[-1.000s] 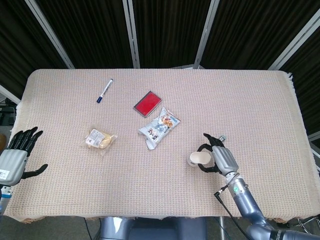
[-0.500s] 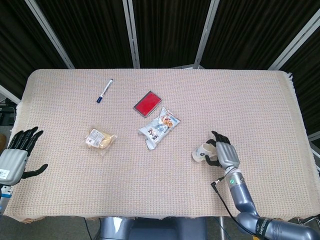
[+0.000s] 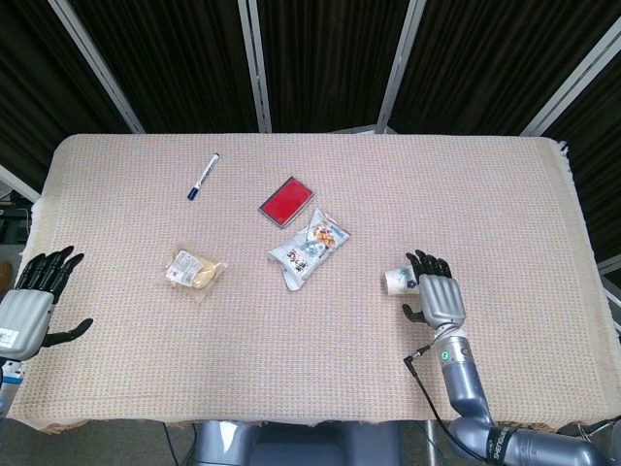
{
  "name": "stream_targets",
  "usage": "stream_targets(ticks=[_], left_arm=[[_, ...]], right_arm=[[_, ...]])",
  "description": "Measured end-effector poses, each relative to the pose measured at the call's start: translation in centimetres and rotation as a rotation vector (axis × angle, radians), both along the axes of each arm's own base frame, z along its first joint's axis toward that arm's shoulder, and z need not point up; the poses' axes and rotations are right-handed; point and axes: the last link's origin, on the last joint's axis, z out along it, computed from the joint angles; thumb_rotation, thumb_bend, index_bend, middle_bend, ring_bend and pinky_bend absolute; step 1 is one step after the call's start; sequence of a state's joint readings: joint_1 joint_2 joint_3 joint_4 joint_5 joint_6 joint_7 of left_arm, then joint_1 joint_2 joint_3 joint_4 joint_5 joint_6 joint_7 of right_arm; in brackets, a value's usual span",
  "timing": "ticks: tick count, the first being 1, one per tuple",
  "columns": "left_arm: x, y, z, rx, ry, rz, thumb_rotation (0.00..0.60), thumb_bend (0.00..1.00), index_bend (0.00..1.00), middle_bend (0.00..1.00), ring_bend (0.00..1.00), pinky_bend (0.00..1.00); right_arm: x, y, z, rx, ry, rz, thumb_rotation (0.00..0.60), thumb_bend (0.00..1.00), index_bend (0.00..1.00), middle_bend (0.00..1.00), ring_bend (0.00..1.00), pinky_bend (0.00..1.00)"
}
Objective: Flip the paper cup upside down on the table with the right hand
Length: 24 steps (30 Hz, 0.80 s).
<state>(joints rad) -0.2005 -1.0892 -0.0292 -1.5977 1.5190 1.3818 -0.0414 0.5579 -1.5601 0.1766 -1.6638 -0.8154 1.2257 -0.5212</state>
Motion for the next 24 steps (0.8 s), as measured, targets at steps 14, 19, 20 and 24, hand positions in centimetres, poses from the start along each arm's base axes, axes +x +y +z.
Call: stream_targets(ticks=[14,19,20,24], left_arm=[[0.0,0.1,0.0,-0.006,-0.006,0.0,0.6,0.16,0.0,0.0,0.0,0.0],[0.0,0.1,0.0,-0.006,-0.005,0.001,0.6,0.16,0.0,0.0,0.0,0.0],[0.0,0.1,0.0,-0.006,-0.005,0.001,0.6,0.16,0.0,0.0,0.0,0.0],[0.0,0.1,0.0,-0.007,-0.004,0.002,0.6,0.16,0.0,0.0,0.0,0.0]], right_arm=[[1.7,-0.6,-2.5,-0.036,0.087,0.087,0.6,0.2,0.29,0.0,0.0,0.0],[1.6,-0.8,-3.1,-0.034,0.131,0.088,0.6,0.21,0.29,0.0,0.0,0.0],[1.6,-0.8,-3.2,-0.032,0.138,0.086,0.6,0.21,0.29,0.0,0.0,0.0],[1.3,-0.8,-3.7,-0.023,0.171,0.075,0.6,0.21,0.29,0.0,0.0,0.0]])
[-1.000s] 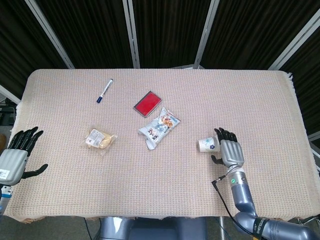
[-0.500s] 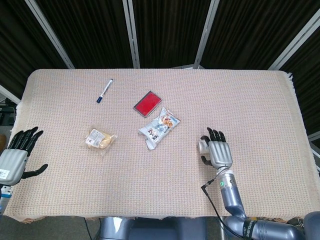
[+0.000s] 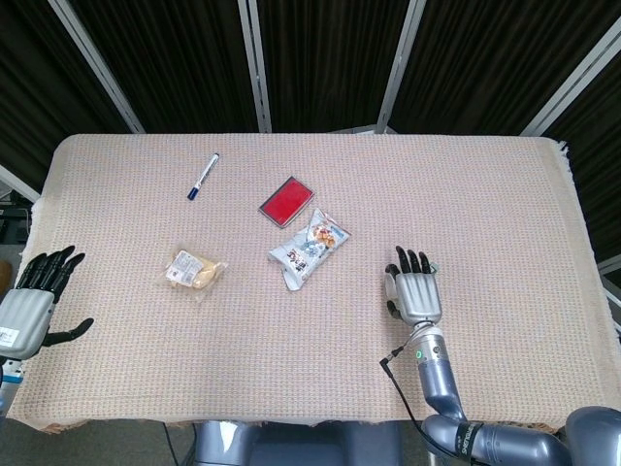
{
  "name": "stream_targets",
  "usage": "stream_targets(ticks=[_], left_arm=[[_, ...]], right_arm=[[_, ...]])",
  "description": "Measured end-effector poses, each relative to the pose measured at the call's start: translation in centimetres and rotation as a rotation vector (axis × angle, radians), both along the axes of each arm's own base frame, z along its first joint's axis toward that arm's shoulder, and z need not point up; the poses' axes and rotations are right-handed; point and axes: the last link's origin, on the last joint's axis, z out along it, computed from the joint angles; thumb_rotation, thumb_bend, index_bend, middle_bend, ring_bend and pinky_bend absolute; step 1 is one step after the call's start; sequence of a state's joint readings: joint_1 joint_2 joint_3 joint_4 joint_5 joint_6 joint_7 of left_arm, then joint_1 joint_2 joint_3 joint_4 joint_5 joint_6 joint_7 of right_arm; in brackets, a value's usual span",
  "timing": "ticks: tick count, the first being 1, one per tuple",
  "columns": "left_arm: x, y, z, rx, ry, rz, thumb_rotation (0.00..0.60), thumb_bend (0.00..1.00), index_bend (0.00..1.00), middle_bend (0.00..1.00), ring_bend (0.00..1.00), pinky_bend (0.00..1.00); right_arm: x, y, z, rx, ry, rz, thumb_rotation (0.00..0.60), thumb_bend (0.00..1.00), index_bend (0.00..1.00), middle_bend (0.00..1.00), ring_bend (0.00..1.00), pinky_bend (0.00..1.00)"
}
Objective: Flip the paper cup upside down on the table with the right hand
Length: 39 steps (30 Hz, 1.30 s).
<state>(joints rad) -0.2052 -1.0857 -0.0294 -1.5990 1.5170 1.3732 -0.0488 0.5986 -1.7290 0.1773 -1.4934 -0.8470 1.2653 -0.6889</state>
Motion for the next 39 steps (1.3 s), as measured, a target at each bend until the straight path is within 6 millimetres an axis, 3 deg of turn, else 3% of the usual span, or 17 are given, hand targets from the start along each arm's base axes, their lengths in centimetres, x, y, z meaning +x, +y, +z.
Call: stream_targets(ticks=[6,18,23,30,34,39], left_arm=[[0.0,0.0,0.0,0.001,0.001,0.0,0.6,0.16,0.0,0.0,0.0,0.0],[0.0,0.0,0.0,0.002,0.002,0.0,0.6,0.16,0.0,0.0,0.0,0.0],[0.0,0.0,0.0,0.002,0.003,0.0,0.6,0.16,0.0,0.0,0.0,0.0],[0.0,0.0,0.0,0.005,0.006,0.0,0.6,0.16,0.0,0.0,0.0,0.0],[0.0,0.0,-0.1,0.005,0.007,0.0,0.6,0.16,0.0,0.0,0.0,0.0],[0.0,0.0,0.0,0.005,0.006,0.001,0.6,0.16,0.0,0.0,0.0,0.0]], right_arm=[[-0.2,-0.2,-0.6,-0.004,0.018,-0.014,0.6,0.23,0.38,0.0,0.0,0.0],[0.8,-0.3,0.0,-0.043,-0.054,0.011,0.6,0.23,0.42,0.01,0.0,0.0],[2.1,-0.2,1.1,-0.062,-0.228,-0.006,0.6,0.23,0.42,0.01,0.0,0.0],[3.7,0.4,2.3,-0.028,-0.664,-0.15,0.6,0.21,0.43,0.01,0.0,0.0],[3.6,0.7,2.3,0.026,-0.874,-0.272,0.6,0.21,0.43,0.01,0.0,0.0],[2.9,0.7,1.9,0.067,-0.965,-0.373,0.6,0.21,0.43,0.01,0.0,0.0]])
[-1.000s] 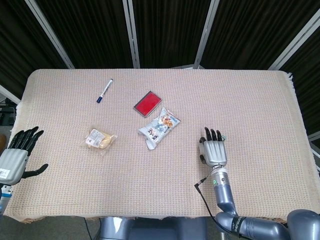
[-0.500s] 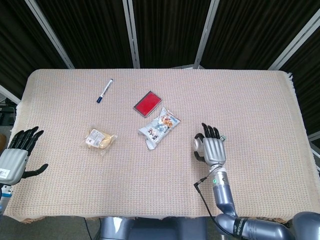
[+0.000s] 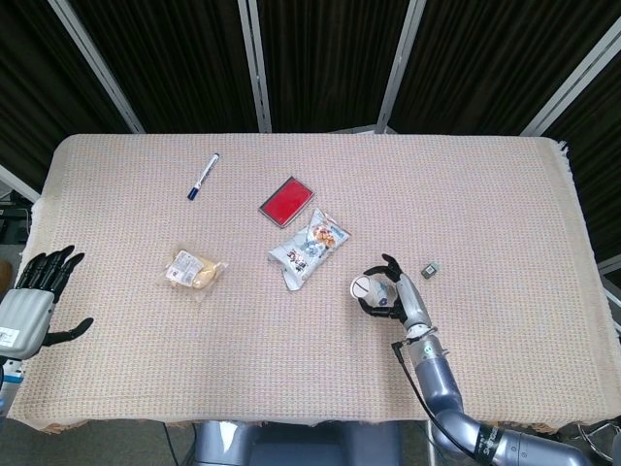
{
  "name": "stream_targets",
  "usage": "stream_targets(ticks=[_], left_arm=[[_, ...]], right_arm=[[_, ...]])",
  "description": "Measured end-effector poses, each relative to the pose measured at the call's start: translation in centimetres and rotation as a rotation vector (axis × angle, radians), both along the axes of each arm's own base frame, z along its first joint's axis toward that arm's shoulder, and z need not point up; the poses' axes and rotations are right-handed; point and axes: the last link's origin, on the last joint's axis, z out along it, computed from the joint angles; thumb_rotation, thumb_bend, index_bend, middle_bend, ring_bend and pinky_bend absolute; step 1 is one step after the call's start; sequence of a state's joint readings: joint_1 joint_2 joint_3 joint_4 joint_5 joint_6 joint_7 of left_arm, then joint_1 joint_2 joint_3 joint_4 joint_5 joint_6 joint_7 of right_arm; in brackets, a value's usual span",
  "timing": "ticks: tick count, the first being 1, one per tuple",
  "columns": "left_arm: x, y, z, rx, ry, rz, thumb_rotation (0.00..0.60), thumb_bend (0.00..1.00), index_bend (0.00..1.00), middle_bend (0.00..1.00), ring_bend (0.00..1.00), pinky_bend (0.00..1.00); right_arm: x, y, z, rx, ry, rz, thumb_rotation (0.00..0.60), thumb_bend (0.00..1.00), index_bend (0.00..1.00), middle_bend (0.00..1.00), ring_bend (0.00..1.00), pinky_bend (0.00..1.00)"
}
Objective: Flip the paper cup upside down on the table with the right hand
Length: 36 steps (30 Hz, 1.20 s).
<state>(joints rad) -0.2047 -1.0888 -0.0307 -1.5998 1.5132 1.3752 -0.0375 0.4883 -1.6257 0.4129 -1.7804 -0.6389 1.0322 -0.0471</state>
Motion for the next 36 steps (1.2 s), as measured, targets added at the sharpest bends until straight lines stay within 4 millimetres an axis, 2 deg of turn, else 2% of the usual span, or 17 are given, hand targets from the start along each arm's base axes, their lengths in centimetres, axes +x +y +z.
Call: stream_targets(ticks=[8,19,29,36], left_arm=[[0.0,0.0,0.0,-0.002,-0.003,0.0,0.6,0.16,0.0,0.0,0.0,0.0],[0.0,-0.1,0.0,0.0,-0.002,-0.002,0.6,0.16,0.0,0.0,0.0,0.0],[0.0,-0.1,0.0,0.0,-0.002,-0.002,0.6,0.16,0.0,0.0,0.0,0.0],[-0.1,-0.2,0.0,0.002,-0.002,-0.002,0.6,0.16,0.0,0.0,0.0,0.0]], right_arm=[[-1.3,0.1,0.2,-0.01,0.077,-0.021,0.6,0.21,0.43,0.01,0.0,0.0],[-4.4,0.8,1.8,-0.047,0.218,-0.074,0.6,0.21,0.37,0.0,0.0,0.0],[-6.2,1.5,4.7,-0.068,0.311,-0.085,0.6,0.21,0.26,0.0,0.0,0.0],[-6.8,2.9,7.9,-0.09,0.38,-0.019,0.6,0.19,0.17,0.0,0.0,0.0]])
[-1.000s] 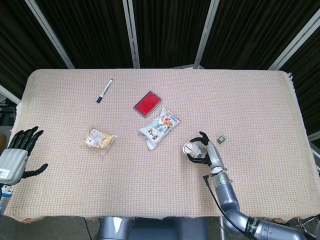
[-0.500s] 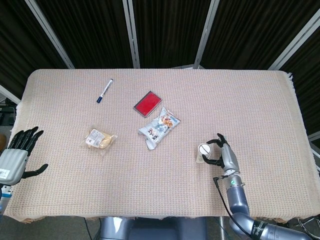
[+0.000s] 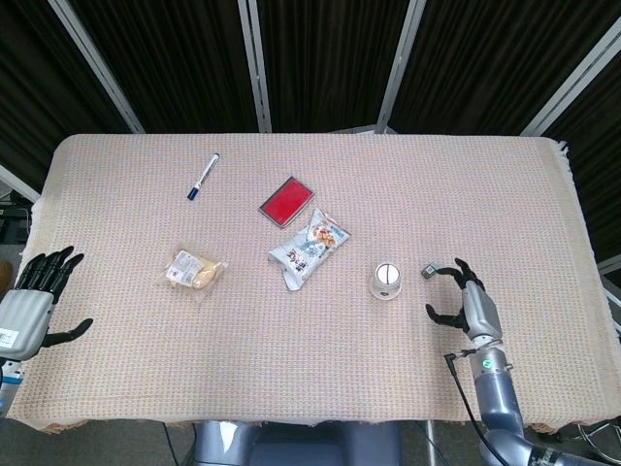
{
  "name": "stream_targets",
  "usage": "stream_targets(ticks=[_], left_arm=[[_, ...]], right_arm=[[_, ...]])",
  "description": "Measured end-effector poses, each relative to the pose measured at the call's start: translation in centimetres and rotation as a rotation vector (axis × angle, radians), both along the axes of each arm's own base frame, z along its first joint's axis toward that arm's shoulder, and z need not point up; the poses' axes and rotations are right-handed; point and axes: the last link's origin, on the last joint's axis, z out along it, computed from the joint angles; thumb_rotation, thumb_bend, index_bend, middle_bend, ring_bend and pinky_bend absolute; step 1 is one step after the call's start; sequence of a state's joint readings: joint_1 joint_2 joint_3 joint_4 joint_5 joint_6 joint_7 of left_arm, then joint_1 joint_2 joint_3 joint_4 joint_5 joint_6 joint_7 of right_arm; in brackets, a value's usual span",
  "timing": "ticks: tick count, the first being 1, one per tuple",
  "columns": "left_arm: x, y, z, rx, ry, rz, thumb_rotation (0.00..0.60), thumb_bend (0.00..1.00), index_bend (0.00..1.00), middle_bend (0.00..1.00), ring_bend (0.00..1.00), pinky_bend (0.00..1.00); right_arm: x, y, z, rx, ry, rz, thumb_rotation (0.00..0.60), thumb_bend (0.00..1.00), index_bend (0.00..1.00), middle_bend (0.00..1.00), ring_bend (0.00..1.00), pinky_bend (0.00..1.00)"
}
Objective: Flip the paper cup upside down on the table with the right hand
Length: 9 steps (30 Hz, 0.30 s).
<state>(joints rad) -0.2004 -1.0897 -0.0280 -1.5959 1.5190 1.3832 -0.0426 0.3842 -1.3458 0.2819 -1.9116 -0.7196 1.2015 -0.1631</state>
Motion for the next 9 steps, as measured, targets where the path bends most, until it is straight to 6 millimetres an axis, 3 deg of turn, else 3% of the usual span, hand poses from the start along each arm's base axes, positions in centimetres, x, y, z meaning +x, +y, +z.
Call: stream_targets(ticks=[9], left_arm=[[-0.1,0.0,0.0,0.0,-0.002,0.001,0.6,0.16,0.0,0.0,0.0,0.0]], right_arm=[[-0.2,2.0,3.7,-0.013,0.134,0.175,0.6,0.02,0.07,0.0,0.0,0.0]])
